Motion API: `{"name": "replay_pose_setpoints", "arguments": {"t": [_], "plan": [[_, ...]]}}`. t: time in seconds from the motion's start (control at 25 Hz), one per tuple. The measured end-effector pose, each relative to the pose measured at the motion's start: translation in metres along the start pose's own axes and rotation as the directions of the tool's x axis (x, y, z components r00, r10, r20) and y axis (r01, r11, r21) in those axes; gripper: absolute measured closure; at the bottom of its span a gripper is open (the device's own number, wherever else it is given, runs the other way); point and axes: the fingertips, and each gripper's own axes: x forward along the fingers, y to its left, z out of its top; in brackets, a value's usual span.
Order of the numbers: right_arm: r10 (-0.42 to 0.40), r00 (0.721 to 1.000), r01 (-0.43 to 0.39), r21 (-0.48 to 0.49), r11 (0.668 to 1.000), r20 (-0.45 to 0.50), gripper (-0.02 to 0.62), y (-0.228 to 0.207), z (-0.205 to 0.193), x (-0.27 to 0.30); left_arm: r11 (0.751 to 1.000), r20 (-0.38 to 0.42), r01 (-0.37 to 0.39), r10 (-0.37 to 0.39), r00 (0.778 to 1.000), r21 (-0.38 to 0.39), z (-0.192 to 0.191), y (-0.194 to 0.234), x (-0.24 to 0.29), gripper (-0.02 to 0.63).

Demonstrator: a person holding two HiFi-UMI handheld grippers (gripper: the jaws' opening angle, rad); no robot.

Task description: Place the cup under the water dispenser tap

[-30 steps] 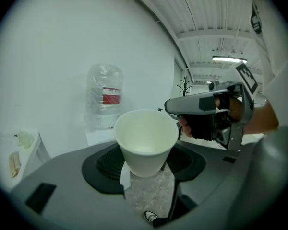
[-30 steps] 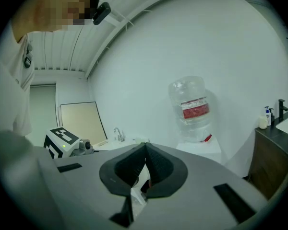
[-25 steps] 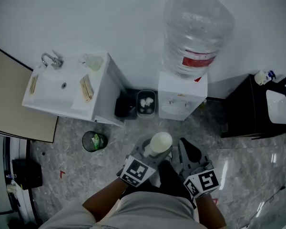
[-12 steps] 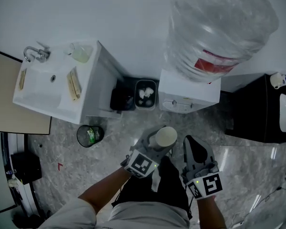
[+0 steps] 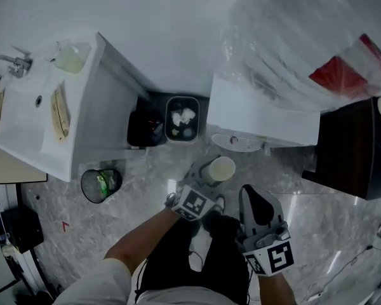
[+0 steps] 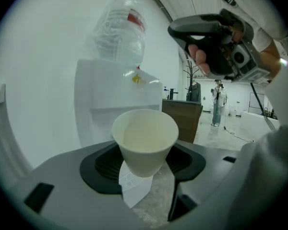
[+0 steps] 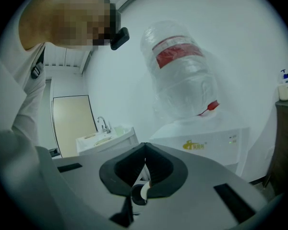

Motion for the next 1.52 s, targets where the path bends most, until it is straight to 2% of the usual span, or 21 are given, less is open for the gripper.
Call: {"name": "replay_pose_setpoints", "arguments": {"t": [0.24,0.56,0.84,1.16,1.32,1.52], "plan": [[-0.003,1.000,0.003,-0.007,1.000,-0.011,0.578,-0.026,-0.043,0.019,0.998,-0.013,-0.063,0.062,0.998,-0.022,-0.084,0.020,0.067,0.350],[0.010,0.997,-0.012,-0.019,1.000,-0.076,0.578,-0.040,-0.081,0.018,0.989,-0.045,-0.141,0.140,0.989,-0.038,-0.142,0.038,0.120,0.350],[0.021,0.998,-0.021,-0.012,1.000,-0.065,0.578,-0.043,-0.085,0.020,0.983,-0.079,-0.185,0.183,0.980,-0.020,-0.164,0.052,0.145,0.348],[0.014,0.996,-0.013,0.011,1.000,-0.085,0.578,-0.049,-0.089,0.016,0.984,-0.117,-0.177,0.174,0.978,-0.009,-0.176,0.054,0.160,0.327],[0.030,0.994,-0.028,0.025,0.999,-0.106,0.578,-0.047,-0.089,0.014,0.985,-0.110,-0.168,0.163,0.980,-0.040,-0.173,0.053,0.155,0.262],[0.057,0.989,-0.051,0.052,0.997,-0.134,0.578,-0.036,-0.086,0.014,0.982,-0.125,-0.178,0.169,0.978,-0.063,-0.170,0.051,0.137,0.255]]}}
